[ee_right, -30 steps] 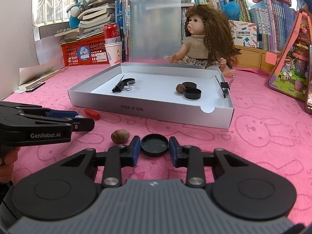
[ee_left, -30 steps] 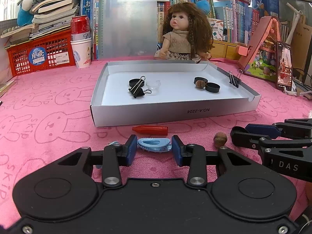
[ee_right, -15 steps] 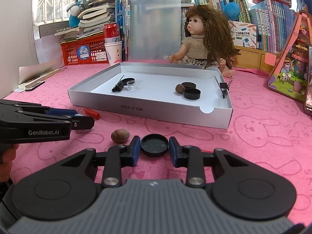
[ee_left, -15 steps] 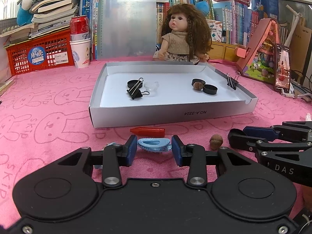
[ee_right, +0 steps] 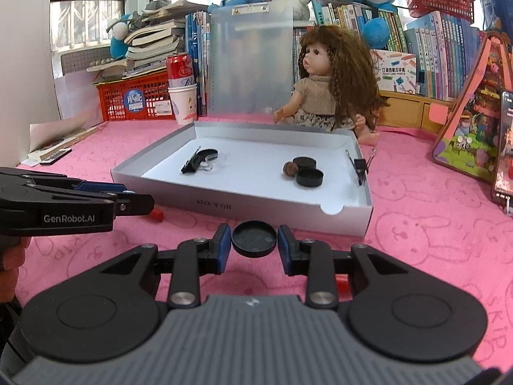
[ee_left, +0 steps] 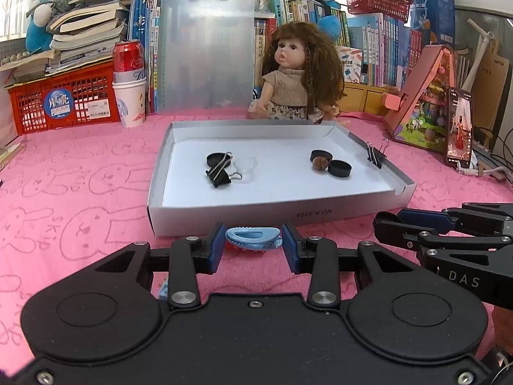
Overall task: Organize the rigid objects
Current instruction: 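Carry the lid with the right tool while the left tool carries the blue clip toward the tray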
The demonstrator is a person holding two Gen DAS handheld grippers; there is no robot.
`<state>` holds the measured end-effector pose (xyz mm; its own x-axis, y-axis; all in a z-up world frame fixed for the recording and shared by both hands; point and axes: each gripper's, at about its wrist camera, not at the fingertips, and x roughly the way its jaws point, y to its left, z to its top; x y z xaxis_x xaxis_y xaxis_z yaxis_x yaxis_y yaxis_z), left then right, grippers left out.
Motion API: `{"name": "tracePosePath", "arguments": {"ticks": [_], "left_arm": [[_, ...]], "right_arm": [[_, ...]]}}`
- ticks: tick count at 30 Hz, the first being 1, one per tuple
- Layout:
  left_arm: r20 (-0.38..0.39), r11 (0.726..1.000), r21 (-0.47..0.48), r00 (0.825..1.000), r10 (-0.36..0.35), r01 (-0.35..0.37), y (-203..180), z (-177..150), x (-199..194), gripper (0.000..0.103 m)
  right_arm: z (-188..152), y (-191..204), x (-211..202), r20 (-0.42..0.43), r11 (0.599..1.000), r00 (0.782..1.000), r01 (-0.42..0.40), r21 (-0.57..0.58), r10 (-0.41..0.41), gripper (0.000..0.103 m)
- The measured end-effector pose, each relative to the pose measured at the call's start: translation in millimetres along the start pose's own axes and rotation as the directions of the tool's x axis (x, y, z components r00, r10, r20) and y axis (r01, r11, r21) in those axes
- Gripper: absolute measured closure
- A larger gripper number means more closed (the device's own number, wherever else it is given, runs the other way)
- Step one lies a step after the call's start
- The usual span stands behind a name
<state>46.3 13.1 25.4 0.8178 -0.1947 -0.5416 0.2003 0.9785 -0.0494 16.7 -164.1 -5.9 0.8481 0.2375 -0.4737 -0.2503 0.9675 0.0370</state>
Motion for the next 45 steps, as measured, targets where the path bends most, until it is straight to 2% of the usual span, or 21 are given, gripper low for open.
{"name": "tracePosePath", "arguments": {"ticks": [12, 22, 35, 45], "left_arm": [[0.03, 1.0, -0.002, 1.0, -0.007, 0.007, 2.1, 33.0, 2.8, 0.067], [0.041, 1.0, -0.02, 0.999, 0.005, -0.004, 7.3, 53.4, 19.0, 0.067], [-0.005, 0.999, -0.029, 1.0, 0.021, -0.021, 12.3, 62.2, 49.4, 0.067], [-0.046, 0.999, -0.044, 0.999, 0.028, -0.03, 18.7, 64.5, 69.3, 0.067]], "right_arm": [[25.8, -4.4, 2.8, 0.03, 0.998, 0.998, 0.056, -0.023, -0.055, 0.066], [41.9, -21.6, 13.4, 0.023, 0.996, 0.998, 0.057, 0.062, -0.059, 0.066], [54.6, -34.6, 37.4, -0.017, 0.991, 0.995, 0.104, 0.082, -0.103, 0.066], [60.0, -46.7, 58.4, -0.074, 0.986, 0.992, 0.11, 0.124, -0.101, 0.066]]}}
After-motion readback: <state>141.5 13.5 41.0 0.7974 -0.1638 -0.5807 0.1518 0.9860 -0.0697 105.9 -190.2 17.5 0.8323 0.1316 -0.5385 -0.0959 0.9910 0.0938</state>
